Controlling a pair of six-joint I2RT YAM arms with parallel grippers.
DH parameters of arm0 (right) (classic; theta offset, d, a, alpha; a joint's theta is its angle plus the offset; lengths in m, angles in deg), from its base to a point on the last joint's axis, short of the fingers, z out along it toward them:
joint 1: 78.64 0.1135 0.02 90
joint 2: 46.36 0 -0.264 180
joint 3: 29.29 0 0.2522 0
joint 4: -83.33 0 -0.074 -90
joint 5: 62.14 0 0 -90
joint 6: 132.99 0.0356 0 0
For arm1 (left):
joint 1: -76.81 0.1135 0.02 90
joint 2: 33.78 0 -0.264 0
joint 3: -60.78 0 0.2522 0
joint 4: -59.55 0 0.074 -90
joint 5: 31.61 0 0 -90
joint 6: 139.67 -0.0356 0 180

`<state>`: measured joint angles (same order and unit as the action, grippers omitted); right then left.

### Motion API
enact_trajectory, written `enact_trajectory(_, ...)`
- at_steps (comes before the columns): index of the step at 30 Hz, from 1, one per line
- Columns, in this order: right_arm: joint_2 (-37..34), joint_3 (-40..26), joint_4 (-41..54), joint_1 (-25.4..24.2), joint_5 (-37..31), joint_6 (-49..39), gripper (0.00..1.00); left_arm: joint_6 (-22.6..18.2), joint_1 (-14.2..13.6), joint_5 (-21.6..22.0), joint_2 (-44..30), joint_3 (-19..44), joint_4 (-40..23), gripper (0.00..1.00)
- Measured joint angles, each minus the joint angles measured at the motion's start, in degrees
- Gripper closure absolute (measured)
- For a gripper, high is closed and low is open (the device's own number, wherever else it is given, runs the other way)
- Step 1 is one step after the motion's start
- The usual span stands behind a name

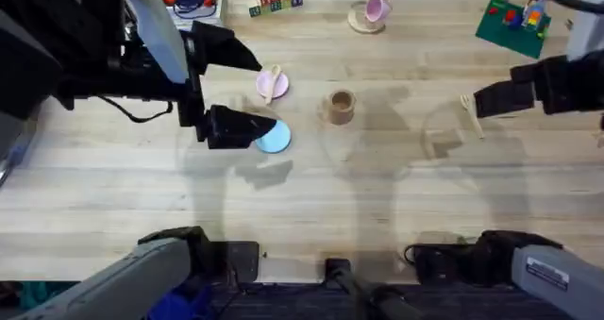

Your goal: Pick up a utensil and set it on the pink plate, then put the other utensil in the container.

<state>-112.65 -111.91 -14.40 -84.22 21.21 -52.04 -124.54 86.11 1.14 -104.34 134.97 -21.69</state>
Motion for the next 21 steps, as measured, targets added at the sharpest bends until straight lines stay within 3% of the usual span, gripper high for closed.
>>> enact_trajectory(8, -6.9, 0.0, -4.3, -1.6, 0.3, -3.3, 0.005, 0.0, 0.0, 0.0, 0.0, 0.0, 0.0, 0.008)
enact_trajectory(21, -16.5, 0.0, -8.8, -7.5, 6.8, -6.5, 0.005, 0.0, 0.0, 0.0, 0.0, 0.0, 0.6, 0.008)
